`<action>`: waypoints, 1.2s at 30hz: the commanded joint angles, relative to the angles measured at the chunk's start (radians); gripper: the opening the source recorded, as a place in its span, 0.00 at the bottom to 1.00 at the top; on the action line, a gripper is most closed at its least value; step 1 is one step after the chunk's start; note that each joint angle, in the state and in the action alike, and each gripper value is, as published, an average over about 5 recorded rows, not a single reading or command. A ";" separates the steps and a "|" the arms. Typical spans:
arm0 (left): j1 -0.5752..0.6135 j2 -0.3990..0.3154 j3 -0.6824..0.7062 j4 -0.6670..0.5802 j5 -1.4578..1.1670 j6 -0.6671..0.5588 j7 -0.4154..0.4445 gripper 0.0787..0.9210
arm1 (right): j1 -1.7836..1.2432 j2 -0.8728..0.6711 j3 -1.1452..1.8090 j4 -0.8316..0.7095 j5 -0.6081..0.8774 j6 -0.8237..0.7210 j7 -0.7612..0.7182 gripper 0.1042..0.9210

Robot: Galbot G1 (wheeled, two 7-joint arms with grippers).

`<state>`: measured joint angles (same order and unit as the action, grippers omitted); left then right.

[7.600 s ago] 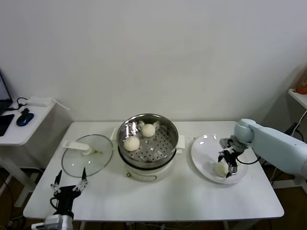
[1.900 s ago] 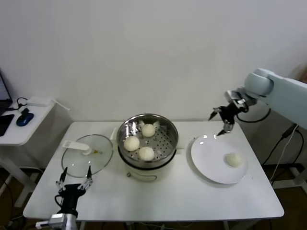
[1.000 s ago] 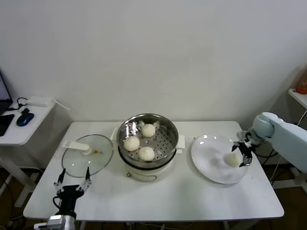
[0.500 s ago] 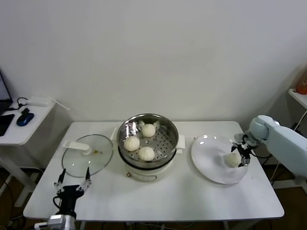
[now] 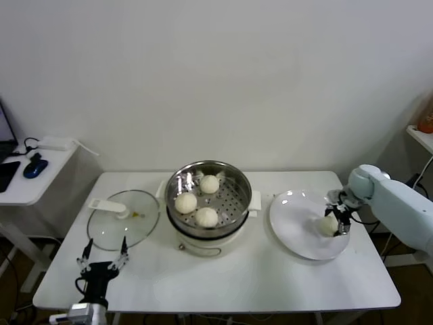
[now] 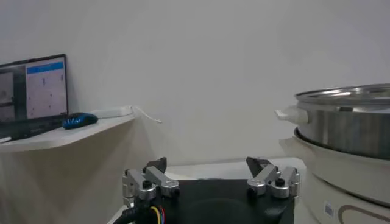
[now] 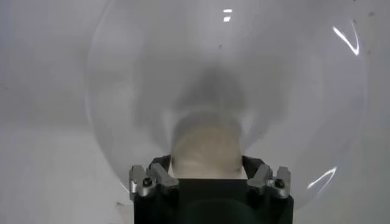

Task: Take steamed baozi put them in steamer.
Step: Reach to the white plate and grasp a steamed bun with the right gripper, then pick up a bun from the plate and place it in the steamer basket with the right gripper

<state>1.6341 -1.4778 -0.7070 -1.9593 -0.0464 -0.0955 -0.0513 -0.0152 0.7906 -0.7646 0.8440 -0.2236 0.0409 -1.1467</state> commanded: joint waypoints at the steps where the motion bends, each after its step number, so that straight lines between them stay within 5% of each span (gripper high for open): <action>1: 0.002 -0.001 -0.001 0.002 0.001 0.000 0.000 0.88 | -0.006 0.008 0.014 -0.010 -0.008 0.002 -0.006 0.75; 10: 0.003 -0.003 -0.002 -0.003 0.001 0.000 0.000 0.88 | 0.046 -0.014 -0.042 0.028 0.087 -0.028 -0.008 0.66; 20: -0.011 -0.011 -0.008 -0.012 -0.010 0.005 0.000 0.88 | 0.411 -0.040 -0.392 0.143 0.449 -0.139 -0.006 0.66; 28: -0.024 -0.016 -0.009 -0.033 0.028 0.002 -0.002 0.88 | 0.817 0.083 -0.755 0.173 0.749 -0.180 -0.013 0.66; 36: -0.015 -0.009 -0.022 -0.049 0.009 -0.006 -0.002 0.88 | 0.935 0.235 -0.876 0.197 0.897 -0.210 -0.008 0.68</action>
<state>1.6188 -1.4906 -0.7216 -1.9980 -0.0390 -0.0970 -0.0533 0.6177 0.8655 -1.3542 1.0009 0.3859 -0.1243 -1.1580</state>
